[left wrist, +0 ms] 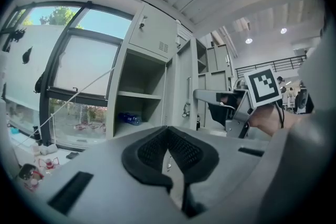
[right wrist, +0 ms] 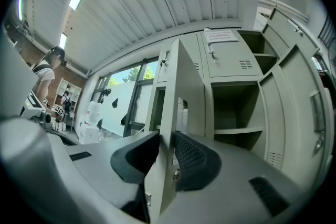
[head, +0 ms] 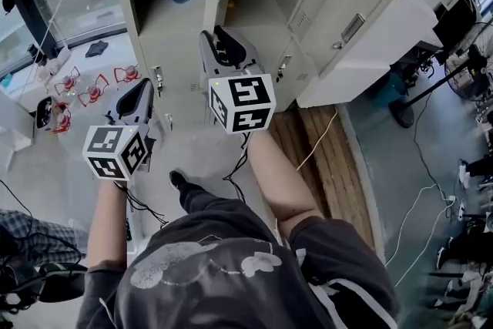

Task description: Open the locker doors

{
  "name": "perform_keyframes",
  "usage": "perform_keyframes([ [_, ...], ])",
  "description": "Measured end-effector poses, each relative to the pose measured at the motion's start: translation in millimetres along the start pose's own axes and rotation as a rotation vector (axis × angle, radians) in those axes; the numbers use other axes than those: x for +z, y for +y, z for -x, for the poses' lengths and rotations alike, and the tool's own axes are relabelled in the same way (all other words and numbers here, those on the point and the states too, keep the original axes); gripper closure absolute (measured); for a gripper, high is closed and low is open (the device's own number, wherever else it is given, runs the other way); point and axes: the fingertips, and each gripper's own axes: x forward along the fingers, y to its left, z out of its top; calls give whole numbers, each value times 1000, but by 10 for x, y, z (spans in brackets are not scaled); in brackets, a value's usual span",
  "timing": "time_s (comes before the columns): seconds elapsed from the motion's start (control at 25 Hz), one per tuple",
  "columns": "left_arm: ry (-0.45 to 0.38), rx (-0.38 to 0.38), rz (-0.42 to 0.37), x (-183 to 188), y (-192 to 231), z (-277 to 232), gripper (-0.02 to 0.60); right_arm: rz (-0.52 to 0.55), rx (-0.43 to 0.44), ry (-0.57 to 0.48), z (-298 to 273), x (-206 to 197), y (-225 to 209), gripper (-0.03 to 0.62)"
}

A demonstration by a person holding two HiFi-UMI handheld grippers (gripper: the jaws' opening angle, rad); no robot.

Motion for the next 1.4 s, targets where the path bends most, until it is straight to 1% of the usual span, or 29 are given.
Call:
perform_keyframes([
  [0.28, 3, -51, 29, -63, -270, -63, 572, -32, -44, -7, 238, -14, -344, 494],
  [0.48, 7, -60, 37, -143, -364, -101, 572, -24, -68, -7, 317, -36, -480, 499],
  [0.64, -5, -67, 31, -102, -500, -198, 572, -20, -55, 17, 403, -95, -576, 507],
  [0.72, -16, -60, 23, -57, -550, -243, 572, -30, -38, 23, 423, -124, -599, 507],
  [0.84, -29, -34, 36, -7, -616, -292, 572, -40, -21, 22, 470, -130, -657, 505],
  [0.96, -29, -16, 43, 25, -720, -314, 572, -43, 1, 21, 545, -91, -738, 468],
  [1.12, -26, 19, 40, 2, -848, -288, 572, -46, 25, 16, 714, -68, -847, 470],
  [1.4, 4, 54, 45, -118, -1139, -260, 572, -56, 23, 4, 1089, -82, -1090, 537],
])
